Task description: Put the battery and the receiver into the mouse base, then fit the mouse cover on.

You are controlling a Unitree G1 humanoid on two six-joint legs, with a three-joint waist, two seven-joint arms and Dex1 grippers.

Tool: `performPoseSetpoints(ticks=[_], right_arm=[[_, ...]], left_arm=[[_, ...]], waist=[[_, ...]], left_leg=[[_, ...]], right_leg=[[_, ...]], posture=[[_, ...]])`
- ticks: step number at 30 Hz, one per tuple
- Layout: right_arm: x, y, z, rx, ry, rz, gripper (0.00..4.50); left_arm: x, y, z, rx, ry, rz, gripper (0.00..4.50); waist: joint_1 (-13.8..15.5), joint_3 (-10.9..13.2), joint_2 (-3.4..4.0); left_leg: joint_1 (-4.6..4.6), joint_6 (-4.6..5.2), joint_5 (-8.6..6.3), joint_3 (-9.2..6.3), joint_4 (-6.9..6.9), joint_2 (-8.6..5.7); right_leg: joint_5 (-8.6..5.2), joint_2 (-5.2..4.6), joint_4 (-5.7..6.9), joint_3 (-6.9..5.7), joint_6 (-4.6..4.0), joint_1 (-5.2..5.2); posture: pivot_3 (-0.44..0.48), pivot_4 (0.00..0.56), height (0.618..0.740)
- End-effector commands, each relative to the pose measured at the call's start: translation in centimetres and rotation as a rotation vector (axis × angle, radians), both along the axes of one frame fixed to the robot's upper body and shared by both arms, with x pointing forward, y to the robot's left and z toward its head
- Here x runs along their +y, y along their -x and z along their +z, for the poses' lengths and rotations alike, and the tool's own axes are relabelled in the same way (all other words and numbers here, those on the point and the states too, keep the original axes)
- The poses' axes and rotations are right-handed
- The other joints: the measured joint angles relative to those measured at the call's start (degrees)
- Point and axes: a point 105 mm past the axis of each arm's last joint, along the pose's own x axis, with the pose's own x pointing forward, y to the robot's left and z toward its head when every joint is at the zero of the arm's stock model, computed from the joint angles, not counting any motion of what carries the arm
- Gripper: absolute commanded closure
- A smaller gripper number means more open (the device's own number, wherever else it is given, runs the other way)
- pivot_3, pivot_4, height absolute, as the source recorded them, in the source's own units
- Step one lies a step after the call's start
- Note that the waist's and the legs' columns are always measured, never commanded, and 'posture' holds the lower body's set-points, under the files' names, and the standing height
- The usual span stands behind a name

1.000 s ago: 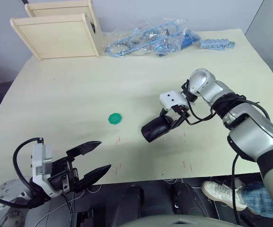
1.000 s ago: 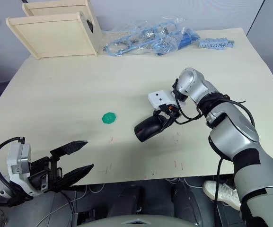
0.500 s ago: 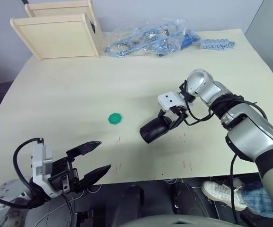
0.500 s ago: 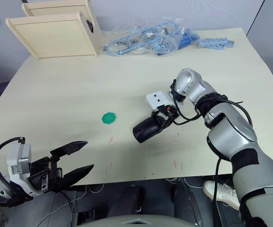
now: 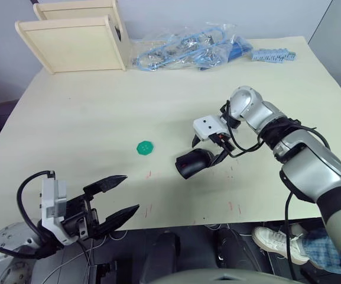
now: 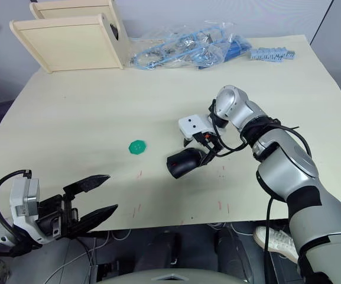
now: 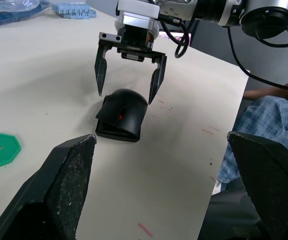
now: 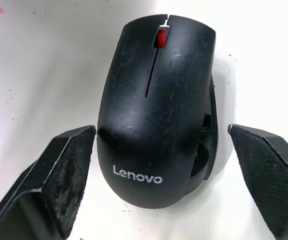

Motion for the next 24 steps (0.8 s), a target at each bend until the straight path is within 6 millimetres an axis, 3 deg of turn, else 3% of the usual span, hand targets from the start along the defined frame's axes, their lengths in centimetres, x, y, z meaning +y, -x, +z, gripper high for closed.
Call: performPoseSetpoints(ticks=[1, 13, 18, 24], right_arm=[[0.1, 0.2, 1.3, -0.012, -0.059, 0.014, 0.05], [-2.9, 2.2, 3.3, 0.082, -0.322, -0.150, 0.05], [-4.1, 3.6, 3.1, 0.049, -0.450, -0.239, 0.05], [-4.3, 3.7, 2.2, 0.001, -0.577, -0.343, 0.05]], left_arm=[[-0.2, 0.1, 0.4, -0.025, -0.003, -0.017, 0.00], [-0.2, 0.3, 0.3, -0.028, -0.001, 0.002, 0.00], [-0.1, 0.2, 0.4, -0.023, -0.004, -0.004, 0.00], [-0.3, -0.2, 0.5, -0.015, -0.016, -0.041, 0.00]], waist=[[0.03, 0.00, 0.00], [0.30, 0.00, -0.02], [0.19, 0.01, -0.03], [0.23, -0.01, -0.06]], left_leg=[[0.00, 0.00, 0.00, -0.01, 0.00, 0.00], [-0.07, 0.01, 0.00, -0.05, 0.00, 0.00], [-0.07, 0.01, 0.00, -0.04, 0.02, 0.00], [-0.06, 0.01, 0.00, -0.03, 0.03, -0.01]], right_leg=[[0.00, 0.00, 0.00, 0.00, 0.00, 0.00], [0.00, -0.04, -0.04, -0.06, 0.00, 0.01], [0.00, -0.04, -0.02, -0.06, 0.01, 0.01], [0.00, -0.01, -0.01, -0.07, 0.02, 0.02]], posture=[[0.000, 0.150, 0.740], [0.000, 0.150, 0.740], [0.000, 0.150, 0.740], [0.000, 0.150, 0.740]])
